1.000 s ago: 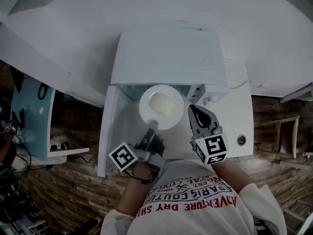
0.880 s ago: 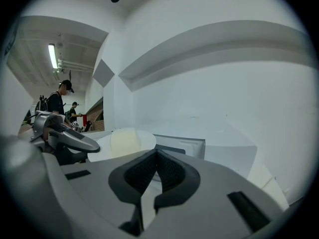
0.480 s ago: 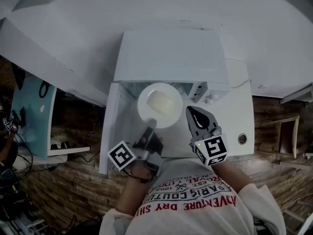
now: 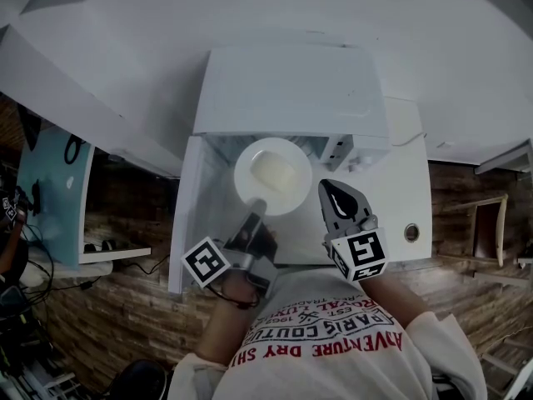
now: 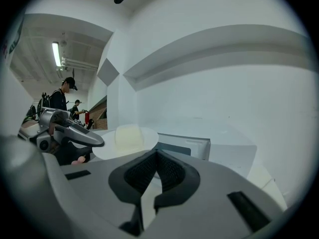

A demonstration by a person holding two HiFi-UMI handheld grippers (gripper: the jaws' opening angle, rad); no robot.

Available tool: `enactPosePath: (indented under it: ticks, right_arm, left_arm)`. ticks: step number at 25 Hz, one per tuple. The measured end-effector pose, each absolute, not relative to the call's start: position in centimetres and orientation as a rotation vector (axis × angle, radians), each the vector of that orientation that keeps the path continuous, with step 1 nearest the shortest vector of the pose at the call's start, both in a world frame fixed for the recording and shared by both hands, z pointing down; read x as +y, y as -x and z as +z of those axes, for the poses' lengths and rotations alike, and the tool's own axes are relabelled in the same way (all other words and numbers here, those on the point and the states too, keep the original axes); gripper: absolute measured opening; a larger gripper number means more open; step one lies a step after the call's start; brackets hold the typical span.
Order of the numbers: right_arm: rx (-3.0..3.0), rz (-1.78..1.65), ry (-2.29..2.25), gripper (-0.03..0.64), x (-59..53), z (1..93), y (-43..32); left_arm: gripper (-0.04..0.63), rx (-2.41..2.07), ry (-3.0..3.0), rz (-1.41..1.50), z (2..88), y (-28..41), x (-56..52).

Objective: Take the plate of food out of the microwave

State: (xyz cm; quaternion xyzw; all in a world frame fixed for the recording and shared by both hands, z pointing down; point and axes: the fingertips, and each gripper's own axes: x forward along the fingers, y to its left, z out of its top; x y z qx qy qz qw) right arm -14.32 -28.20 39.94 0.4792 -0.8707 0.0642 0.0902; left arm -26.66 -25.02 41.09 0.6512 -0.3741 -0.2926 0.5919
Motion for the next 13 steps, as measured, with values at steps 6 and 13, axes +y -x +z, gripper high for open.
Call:
enactPosePath:
  ticks: [6, 13]
  right_arm:
    - [-2.583, 0.191, -1.431, 0.009, -28.11, 40.01, 14.3]
    - [-2.584, 0.189, -1.43, 0.009, -28.43, 39.92, 14.21]
  left_arm:
    - [0.017, -0.862, -1.506, -0.69, 41.13, 26.68, -24.82]
    - [0.017, -0.856, -1.511, -0.694, 40.98, 26.43, -24.82]
